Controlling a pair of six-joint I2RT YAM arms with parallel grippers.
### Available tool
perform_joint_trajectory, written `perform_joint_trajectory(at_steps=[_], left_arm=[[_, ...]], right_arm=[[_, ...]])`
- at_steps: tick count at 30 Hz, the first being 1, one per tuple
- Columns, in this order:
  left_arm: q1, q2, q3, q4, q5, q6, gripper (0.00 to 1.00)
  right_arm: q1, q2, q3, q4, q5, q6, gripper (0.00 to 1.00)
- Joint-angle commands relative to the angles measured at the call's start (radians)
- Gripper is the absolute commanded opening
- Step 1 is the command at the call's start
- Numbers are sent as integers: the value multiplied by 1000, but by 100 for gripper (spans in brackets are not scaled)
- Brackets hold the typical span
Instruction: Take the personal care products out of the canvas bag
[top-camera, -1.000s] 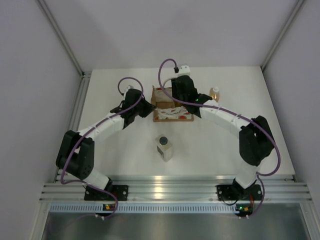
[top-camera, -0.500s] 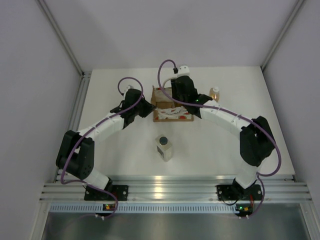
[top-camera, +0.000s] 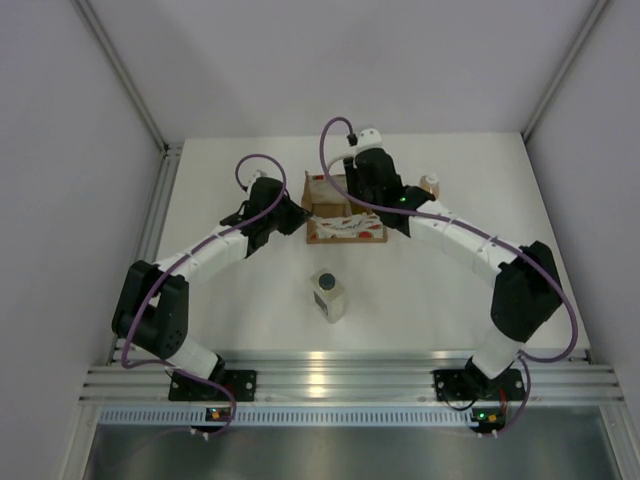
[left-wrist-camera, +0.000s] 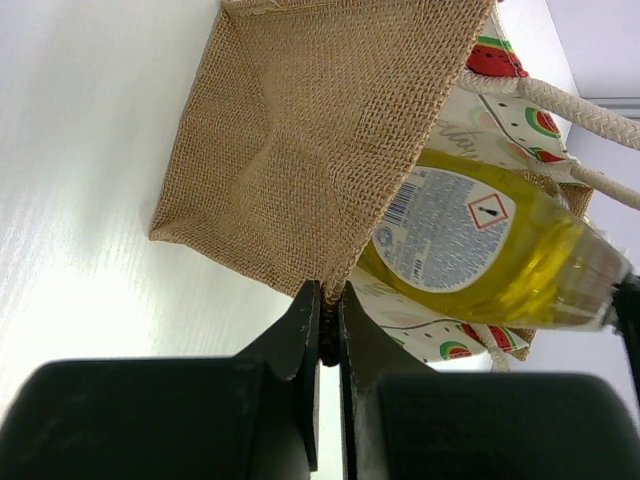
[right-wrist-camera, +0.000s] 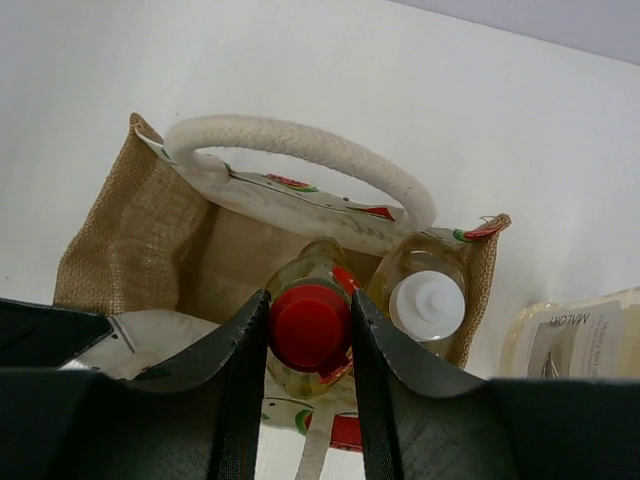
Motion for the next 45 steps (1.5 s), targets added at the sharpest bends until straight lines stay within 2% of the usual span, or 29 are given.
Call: perform_joint_trajectory(at_steps=[1,30,36,41,45], left_arm=[[11,-20,31,9,-6,5,0],[11,-17,28,9,-3,-13,0],[11,-18,29,11,-2,-18,0],[11,-27,25,9,-3,-18,0],[12,-35,22,9,-2,-20,0]], right_arm=[[22,-139,109,83,3,-29,0],[50,-359,308,-129,-38,-105,0],[58,-444,239,-155,-68,-99,0],[58,-547,88,-132,-120,-99,0],[59,-627,-57,-53,-193,-87,0]])
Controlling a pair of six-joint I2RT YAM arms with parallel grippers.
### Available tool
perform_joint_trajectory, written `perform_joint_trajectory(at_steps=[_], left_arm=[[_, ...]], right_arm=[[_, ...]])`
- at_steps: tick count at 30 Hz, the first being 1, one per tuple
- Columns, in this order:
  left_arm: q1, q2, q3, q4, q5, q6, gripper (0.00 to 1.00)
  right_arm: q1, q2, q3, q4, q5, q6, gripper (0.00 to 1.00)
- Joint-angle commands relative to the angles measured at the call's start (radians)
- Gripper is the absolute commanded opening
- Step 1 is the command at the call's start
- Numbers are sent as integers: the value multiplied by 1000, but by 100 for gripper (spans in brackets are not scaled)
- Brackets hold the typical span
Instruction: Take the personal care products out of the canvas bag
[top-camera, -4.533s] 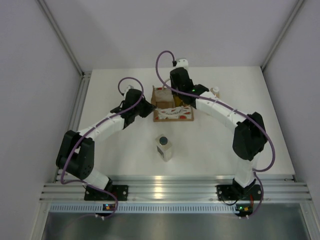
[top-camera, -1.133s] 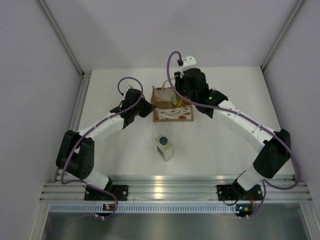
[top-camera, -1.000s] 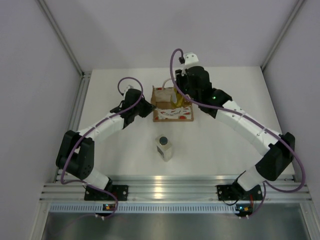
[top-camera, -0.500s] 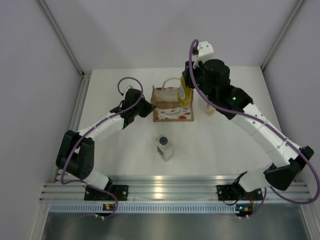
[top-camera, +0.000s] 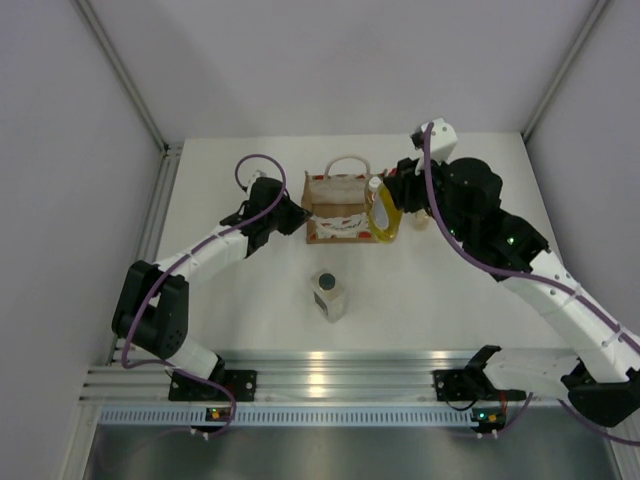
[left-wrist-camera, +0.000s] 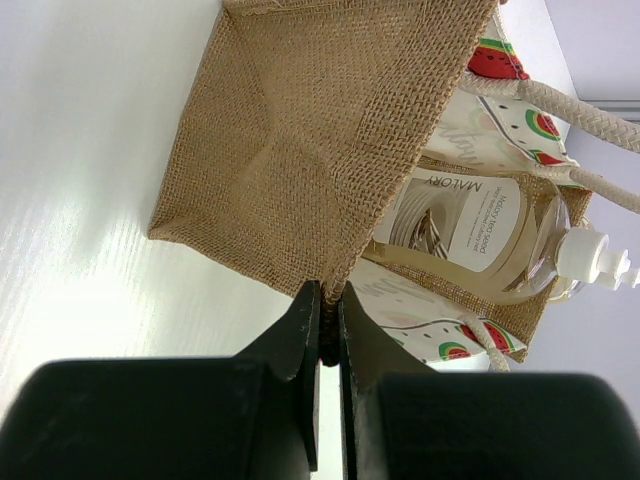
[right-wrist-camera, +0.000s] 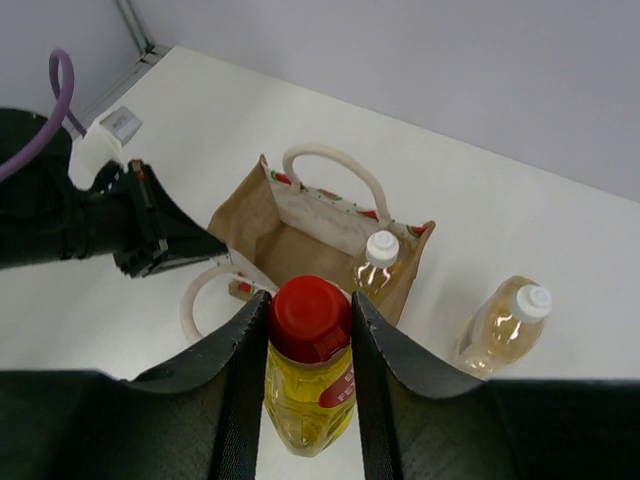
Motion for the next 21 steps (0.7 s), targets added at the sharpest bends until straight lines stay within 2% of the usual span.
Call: perform_joint_trajectory(at_steps=[1,10,17,21], left_arm=[[10,-35,22,11,-2,-10,0],[12,-42,17,11,-5,-7,0],[10,-39,20,11,-4,-11,0],[12,-41,19,11,-2,-13,0]], right_arm=[[19,-93,-99,204,-87,6,0],[84,-217,-417,448,-115,9,0],[239,-211,-517,549,5,-35,0],[259,-197,-571,603,37,-6,0]])
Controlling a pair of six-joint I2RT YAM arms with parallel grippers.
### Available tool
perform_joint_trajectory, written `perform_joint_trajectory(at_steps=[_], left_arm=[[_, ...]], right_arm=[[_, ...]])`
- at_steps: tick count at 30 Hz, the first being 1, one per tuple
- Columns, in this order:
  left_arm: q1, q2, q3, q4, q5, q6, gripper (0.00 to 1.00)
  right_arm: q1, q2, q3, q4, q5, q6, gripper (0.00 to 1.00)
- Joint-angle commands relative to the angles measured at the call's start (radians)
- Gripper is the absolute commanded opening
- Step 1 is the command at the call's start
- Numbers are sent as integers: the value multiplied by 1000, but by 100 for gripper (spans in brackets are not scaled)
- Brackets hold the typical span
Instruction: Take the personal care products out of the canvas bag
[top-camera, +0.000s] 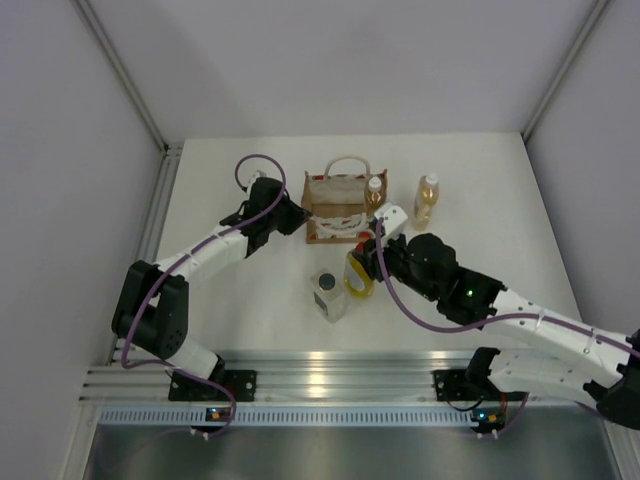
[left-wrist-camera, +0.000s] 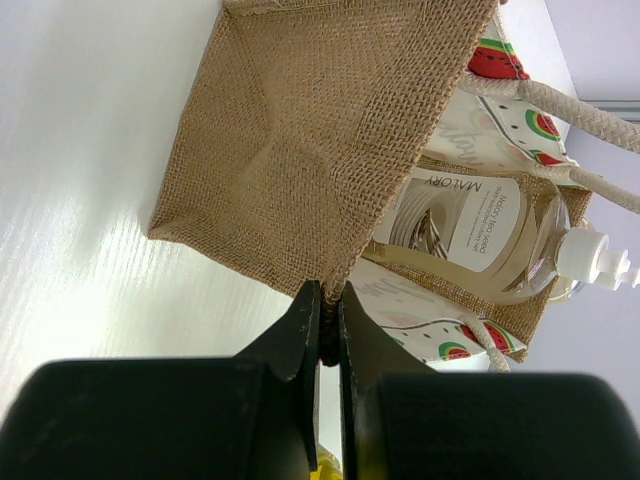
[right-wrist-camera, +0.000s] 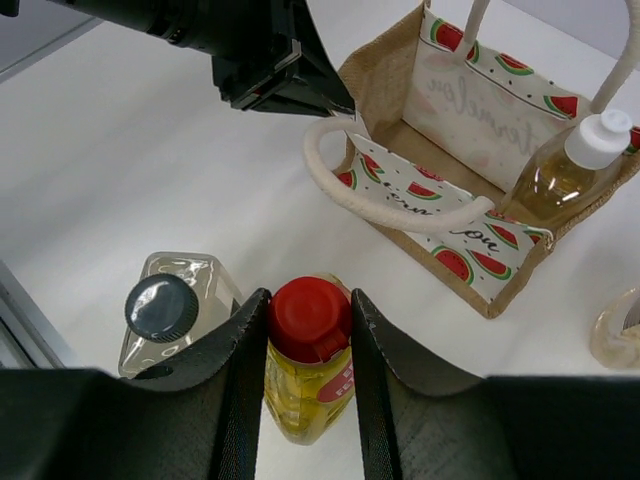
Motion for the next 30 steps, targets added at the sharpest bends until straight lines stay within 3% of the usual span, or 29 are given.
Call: perform_joint_trajectory(at_steps=[1,17,24,27,30], left_arm=[[10,-40,20,12,-2,-12,0],[10,-51,14,12,-1,-12,0],[10,-45,16,12,-1,-14,0],[10,-46,16,12,-1,-14,0],[10,-50,16,12,-1,-14,0]], right_arm=[[13,-25,-1,298,71,19,0],[10,34,-113,304,193,125,1],[10,50,-103,270,163,120,50],[10,41,-92,256,158,122,61],[8,28,-69,226,158,119,64]])
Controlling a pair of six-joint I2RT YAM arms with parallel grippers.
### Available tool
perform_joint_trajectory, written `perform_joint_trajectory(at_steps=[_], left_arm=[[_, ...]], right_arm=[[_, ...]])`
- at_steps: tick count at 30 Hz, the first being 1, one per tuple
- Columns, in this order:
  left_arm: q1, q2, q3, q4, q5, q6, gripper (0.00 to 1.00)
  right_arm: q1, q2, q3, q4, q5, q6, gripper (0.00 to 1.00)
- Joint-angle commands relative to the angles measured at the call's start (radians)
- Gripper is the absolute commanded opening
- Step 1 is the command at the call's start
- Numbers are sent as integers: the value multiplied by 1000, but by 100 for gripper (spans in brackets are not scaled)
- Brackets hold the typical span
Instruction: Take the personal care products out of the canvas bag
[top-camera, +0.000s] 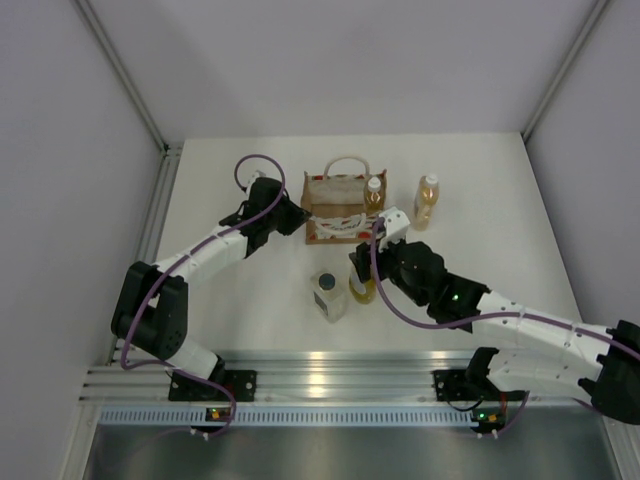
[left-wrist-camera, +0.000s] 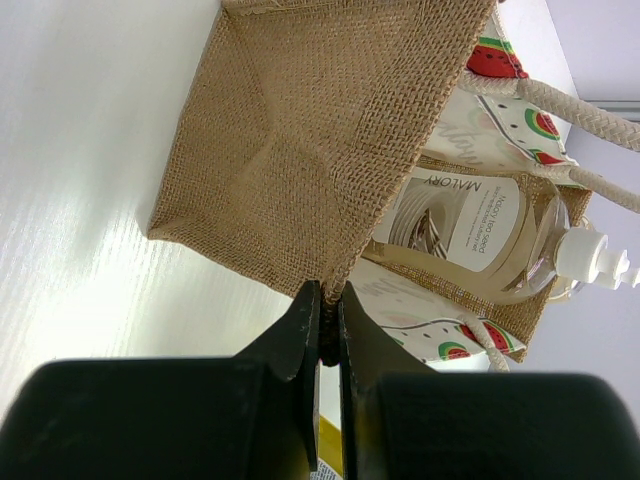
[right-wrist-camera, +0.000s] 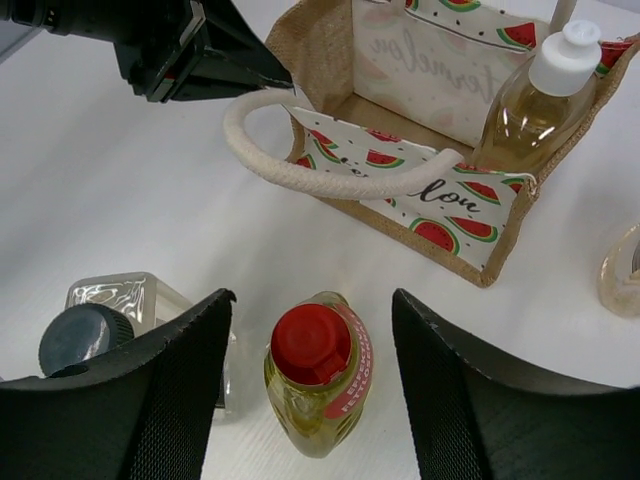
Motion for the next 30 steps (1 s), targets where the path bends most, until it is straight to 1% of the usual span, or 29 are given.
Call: perform_joint_trajectory(at_steps=[1,3,5,8,9,10,11,12,13,14,16,20,22,30], left_arm=[[9,-46,16,19,-1,-12,0],[9,-46,16,19,-1,-12,0],[9,-48,14,19,-1,-12,0],[11,-48,17,20,-1,-15,0],[9,-46,17,20,-1,-15,0],[9,-46,20,20,-1,-15,0],[9,-45,20,20,-1,-17,0],[9,-45,22,20,-1,-17,0],[9,-43,22,19,-1,-18,0],[9,-42,22,20,-1,-17,0],[9,-43,23,20,-1,-15,0],[9,-46,20,20,-1,-9,0],[9,-51,20,19,-2,-4,0],[11,-51,20,19,-7,5,0]], right_arm=[[0,-38,65,48,10,4,64],[-11,-49,88,22,11,7,65],[-54,-57,114,-7,11,24,66],[-135,-20,200,-113,57,93,66],[-158,0,256,-179,63,128,66],[-199,53,290,-213,65,142,66],[-216,84,357,-243,67,148,66],[-229,118,393,-298,76,152,66],[-244,182,425,-325,91,162,66],[-252,213,486,-346,106,168,65],[-267,296,537,-380,114,174,64],[-287,402,655,-396,151,147,62],[-325,472,701,-396,116,127,60],[-396,600,786,-411,22,91,56]])
